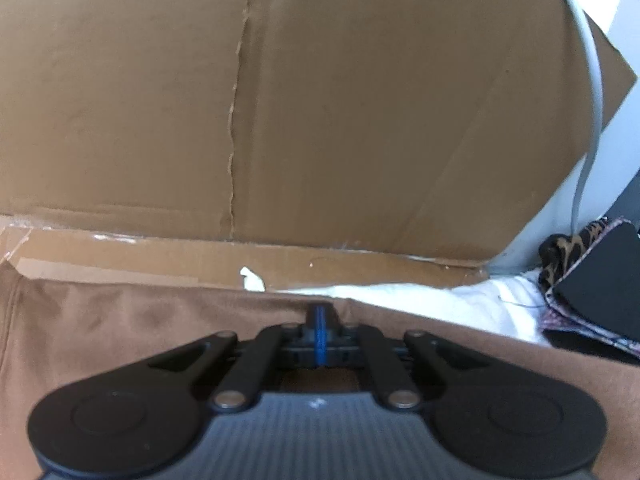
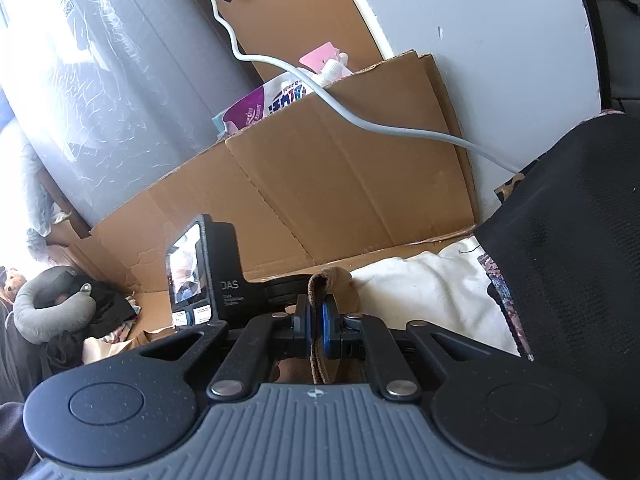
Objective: Fold clothes
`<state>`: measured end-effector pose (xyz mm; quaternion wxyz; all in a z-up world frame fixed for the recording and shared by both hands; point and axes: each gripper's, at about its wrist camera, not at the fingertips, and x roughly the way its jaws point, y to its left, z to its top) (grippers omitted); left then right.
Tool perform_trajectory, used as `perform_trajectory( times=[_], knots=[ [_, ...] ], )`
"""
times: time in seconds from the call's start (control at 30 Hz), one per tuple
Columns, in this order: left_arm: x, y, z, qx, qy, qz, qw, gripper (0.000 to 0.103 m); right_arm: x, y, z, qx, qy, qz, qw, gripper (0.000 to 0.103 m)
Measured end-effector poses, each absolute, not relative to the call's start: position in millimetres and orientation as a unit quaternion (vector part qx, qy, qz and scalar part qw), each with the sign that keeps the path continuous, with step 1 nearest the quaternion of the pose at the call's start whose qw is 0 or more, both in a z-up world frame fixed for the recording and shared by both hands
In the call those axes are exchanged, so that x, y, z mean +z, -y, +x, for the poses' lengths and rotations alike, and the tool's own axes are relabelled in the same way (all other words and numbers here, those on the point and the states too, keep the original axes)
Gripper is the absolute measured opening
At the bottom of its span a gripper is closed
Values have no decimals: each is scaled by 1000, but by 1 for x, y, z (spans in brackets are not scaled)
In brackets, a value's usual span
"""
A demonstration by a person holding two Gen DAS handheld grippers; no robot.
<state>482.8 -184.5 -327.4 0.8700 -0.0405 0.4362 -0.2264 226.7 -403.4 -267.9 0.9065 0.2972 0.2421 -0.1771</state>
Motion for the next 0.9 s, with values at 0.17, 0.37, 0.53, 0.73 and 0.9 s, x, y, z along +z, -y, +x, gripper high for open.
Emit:
perform_trajectory(
  times=[0.17, 0.37, 0.53, 0.73, 0.9],
  knots=[
    [-324, 178, 479, -230, -432, -67, 869, 0, -269, 405, 226, -180, -242, 297, 906, 3],
    [-327, 183, 481, -237, -434, -71, 866, 1, -269, 404, 227, -174, -243, 300, 906, 3],
    [-326, 181, 479, -239, -434, -77, 865, 1, -269, 397, 229, -163, -247, 297, 908, 3],
    [-319, 166, 473, -232, -433, -91, 866, 3, -271, 395, 230, -160, -247, 300, 907, 3],
    [-312, 154, 467, -227, -431, -102, 868, 4, -269, 393, 235, -155, -246, 298, 909, 3]
  ],
)
